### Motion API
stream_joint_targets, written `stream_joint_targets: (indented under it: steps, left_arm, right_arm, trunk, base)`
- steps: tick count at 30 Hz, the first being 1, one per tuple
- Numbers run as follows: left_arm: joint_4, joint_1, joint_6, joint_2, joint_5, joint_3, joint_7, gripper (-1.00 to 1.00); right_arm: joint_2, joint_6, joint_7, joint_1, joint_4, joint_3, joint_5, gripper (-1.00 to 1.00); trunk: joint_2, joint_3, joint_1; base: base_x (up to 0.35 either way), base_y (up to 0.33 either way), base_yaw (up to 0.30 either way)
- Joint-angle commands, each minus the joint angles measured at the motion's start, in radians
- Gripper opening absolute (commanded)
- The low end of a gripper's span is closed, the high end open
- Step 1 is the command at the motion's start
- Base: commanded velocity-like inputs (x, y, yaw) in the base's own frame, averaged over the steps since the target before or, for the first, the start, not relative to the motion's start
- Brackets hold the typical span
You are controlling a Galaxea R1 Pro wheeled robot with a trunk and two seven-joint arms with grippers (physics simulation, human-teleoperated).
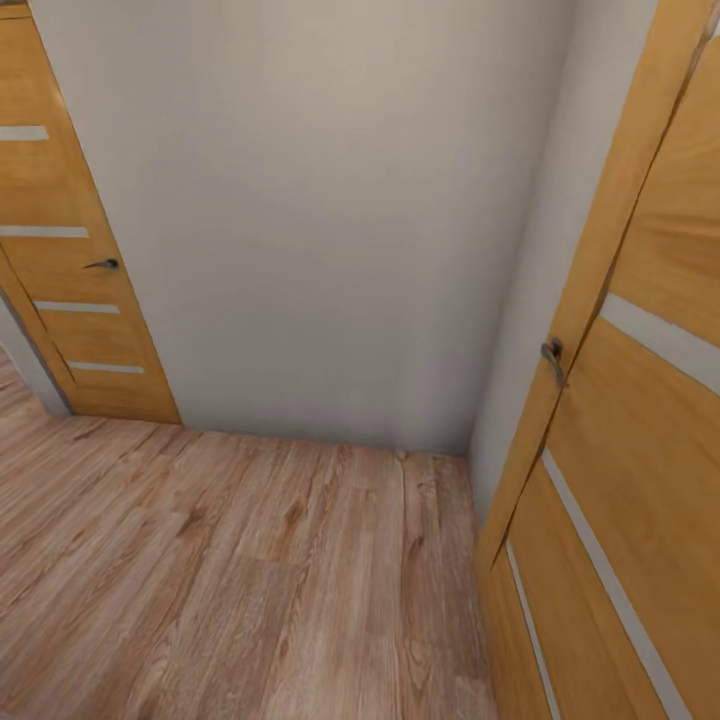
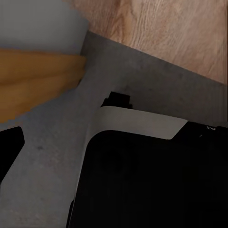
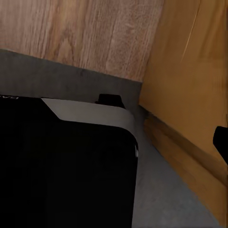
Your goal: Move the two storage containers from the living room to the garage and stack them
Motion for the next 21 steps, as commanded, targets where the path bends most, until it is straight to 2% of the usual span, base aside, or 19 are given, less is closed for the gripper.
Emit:
stream_joint_targets:
  steps: [1,10,17,21]
  left_arm:
    - [0.001,-0.001,-0.003,0.0,0.008,-0.008,0.003,1.0]
    - [0.001,-0.001,-0.004,0.0,0.009,-0.008,0.004,1.0]
    - [0.001,-0.001,-0.006,-0.001,0.009,-0.008,0.007,1.0]
    - [0.001,-0.001,-0.001,-0.001,0.009,-0.008,0.004,1.0]
  right_arm:
    - [0.0,-0.003,-0.003,0.0,0.0,0.008,-0.01,1.0]
    - [0.0,-0.003,-0.003,0.0,0.0,0.008,-0.01,1.0]
    - [0.0,-0.002,-0.003,0.0,0.0,0.008,-0.009,1.0]
    - [0.0,-0.002,-0.003,-0.001,0.0,0.008,-0.009,1.0]
  trunk:
    - [0.0,-0.001,0.001]
    - [0.0,-0.001,0.001]
    - [0.0,-0.001,0.001]
    - [0.0,-0.001,0.001]
  base:
    - [0.321,0.0,0.0]
    - [0.303,0.0,0.0]
    - [0.071,0.0,0.0]
    - [0.216,0.0,0.0]
